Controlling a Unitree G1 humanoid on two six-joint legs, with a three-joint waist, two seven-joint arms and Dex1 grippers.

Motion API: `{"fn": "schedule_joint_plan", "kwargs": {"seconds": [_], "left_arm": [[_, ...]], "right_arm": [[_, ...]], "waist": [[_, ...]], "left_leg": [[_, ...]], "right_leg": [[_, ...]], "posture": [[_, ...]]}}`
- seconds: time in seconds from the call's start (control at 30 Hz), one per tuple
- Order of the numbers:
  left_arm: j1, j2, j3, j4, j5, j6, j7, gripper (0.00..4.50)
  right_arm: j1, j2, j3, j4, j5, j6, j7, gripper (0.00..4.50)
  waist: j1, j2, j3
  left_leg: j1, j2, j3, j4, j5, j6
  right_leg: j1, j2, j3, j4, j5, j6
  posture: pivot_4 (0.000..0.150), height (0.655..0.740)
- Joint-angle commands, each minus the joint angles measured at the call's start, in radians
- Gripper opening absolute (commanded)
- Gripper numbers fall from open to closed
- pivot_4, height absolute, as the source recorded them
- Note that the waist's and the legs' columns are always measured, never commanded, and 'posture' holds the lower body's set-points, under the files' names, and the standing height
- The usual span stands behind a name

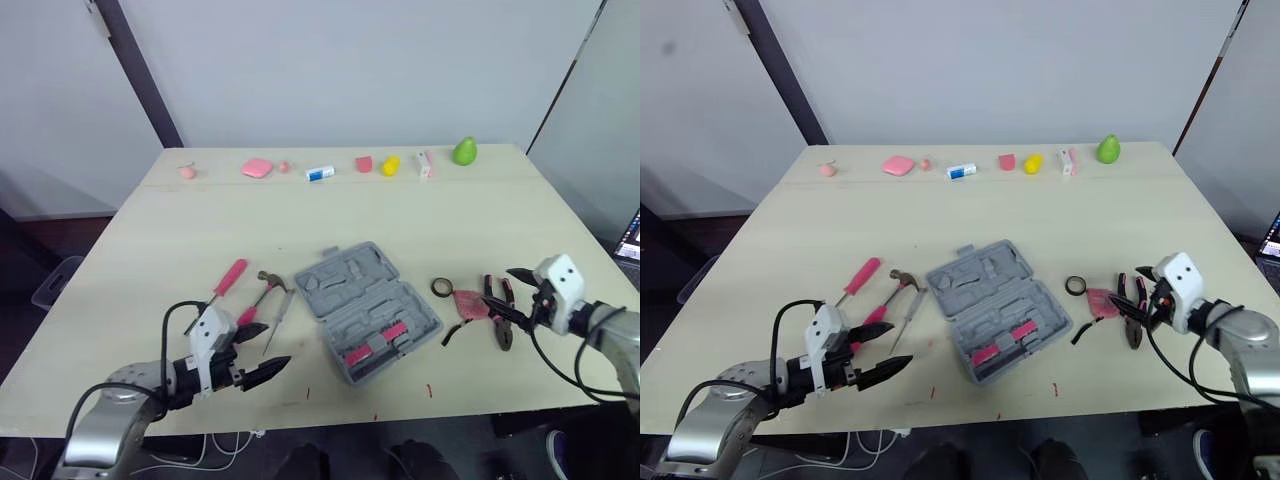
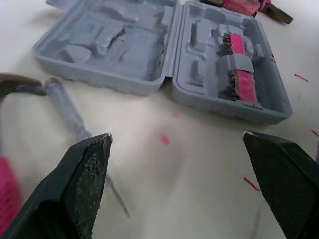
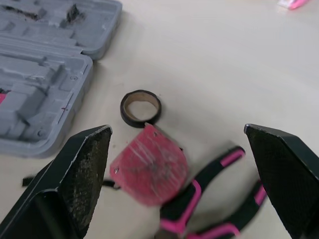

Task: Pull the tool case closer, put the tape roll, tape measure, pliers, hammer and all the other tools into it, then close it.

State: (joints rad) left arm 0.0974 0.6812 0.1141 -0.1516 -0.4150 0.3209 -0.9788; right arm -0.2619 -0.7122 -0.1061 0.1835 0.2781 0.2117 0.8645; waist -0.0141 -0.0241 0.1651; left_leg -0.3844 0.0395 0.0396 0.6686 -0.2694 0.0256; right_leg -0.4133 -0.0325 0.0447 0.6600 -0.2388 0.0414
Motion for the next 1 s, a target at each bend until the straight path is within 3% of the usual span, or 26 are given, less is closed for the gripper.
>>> {"fn": "schedule_joint_plan", "kwargs": {"seconds": [0.03, 0.1, 0.13, 0.2, 0.23, 0.43, 0.47, 0.5, 0.73, 1.0], "left_arm": [[-0.036, -0.011, -0.026, 0.033, 0.012, -0.002, -0.002, 4.46], [-0.06, -0.02, -0.035, 0.066, 0.017, -0.004, 0.001, 3.95], [-0.071, -0.024, -0.04, 0.084, 0.021, -0.007, 0.0, 3.62], [-0.085, -0.028, -0.048, 0.111, 0.025, -0.008, -0.008, 2.44], [-0.092, -0.029, -0.052, 0.126, 0.028, -0.011, -0.012, 2.26], [-0.171, -0.052, -0.087, 0.235, 0.054, -0.014, -0.025, 0.06], [-0.181, -0.054, -0.09, 0.247, 0.058, -0.014, -0.025, 0.0], [-0.19, -0.056, -0.093, 0.255, 0.061, -0.014, -0.025, 0.0], [-0.235, -0.076, -0.127, 0.282, 0.081, 0.007, -0.028, 0.0], [-0.254, -0.067, -0.144, 0.268, 0.087, 0.036, -0.048, 0.0]], "right_arm": [[-0.11, 0.023, 0.061, 0.081, -0.053, -0.039, 0.022, 4.5], [-0.178, 0.049, 0.091, 0.149, -0.072, -0.053, 0.033, 4.5], [-0.217, 0.063, 0.11, 0.188, -0.087, -0.063, 0.039, 4.25], [-0.28, 0.088, 0.142, 0.257, -0.118, -0.091, 0.05, 3.4], [-0.305, 0.099, 0.154, 0.285, -0.129, -0.101, 0.052, 3.21], [-0.483, 0.185, 0.246, 0.513, -0.234, -0.197, 0.067, 0.85], [-0.503, 0.195, 0.254, 0.547, -0.245, -0.208, 0.068, 0.29], [-0.522, 0.205, 0.263, 0.577, -0.257, -0.219, 0.07, 0.08], [-0.643, 0.279, 0.33, 0.792, -0.355, -0.304, 0.08, 0.08], [-0.693, 0.333, 0.336, 0.895, -0.401, -0.358, 0.079, 0.08]], "waist": [[-0.002, 0.0, 0.0], [-0.005, 0.0, 0.0], [-0.005, 0.0, 0.0], [-0.005, 0.0, 0.0], [-0.005, 0.0, 0.0], [-0.004, 0.0, 0.001], [-0.005, 0.0, 0.001], [-0.005, 0.0, 0.001], [-0.008, 0.0, 0.001], [-0.025, 0.0, 0.001]], "left_leg": [[0.0, 0.0, 0.0, 0.0, 0.0, 0.0], [0.001, 0.0, 0.001, 0.0, 0.0, 0.0], [0.001, 0.0, 0.001, 0.0, 0.0, 0.0], [0.0, 0.0, 0.001, 0.0, 0.0, 0.0], [0.0, 0.0, 0.0, 0.0, 0.0, 0.0], [-0.003, 0.0, -0.001, 0.0, 0.0, 0.0], [-0.003, 0.0, -0.001, 0.0, 0.0, 0.0], [-0.003, 0.0, -0.001, 0.0, 0.0, 0.0], [-0.004, 0.0, -0.001, 0.0, 0.0, 0.0], [-0.005, 0.0, -0.005, 0.0, 0.0, 0.0]], "right_leg": [[0.0, 0.0, 0.0, 0.0, 0.0, 0.0], [0.0, 0.0, 0.0, 0.0, 0.0, 0.0], [0.0, 0.0, 0.001, 0.001, 0.0, 0.0], [0.0, 0.0, 0.0, 0.001, 0.0, 0.0], [0.0, 0.0, 0.0, 0.001, 0.0, 0.0], [-0.003, 0.0, -0.001, 0.001, 0.001, 0.0], [-0.003, 0.0, -0.001, 0.001, 0.001, 0.0], [-0.003, 0.0, -0.001, 0.001, 0.001, 0.0], [-0.004, -0.001, -0.002, 0.001, 0.001, 0.0], [-0.004, -0.002, -0.003, 0.001, 0.001, 0.0]], "posture": [[0.15, 0.74], [0.15, 0.74], [0.15, 0.74], [0.15, 0.74], [0.15, 0.74], [0.15, 0.74], [0.15, 0.74], [0.15, 0.74], [0.15, 0.74], [0.15, 0.74]]}}
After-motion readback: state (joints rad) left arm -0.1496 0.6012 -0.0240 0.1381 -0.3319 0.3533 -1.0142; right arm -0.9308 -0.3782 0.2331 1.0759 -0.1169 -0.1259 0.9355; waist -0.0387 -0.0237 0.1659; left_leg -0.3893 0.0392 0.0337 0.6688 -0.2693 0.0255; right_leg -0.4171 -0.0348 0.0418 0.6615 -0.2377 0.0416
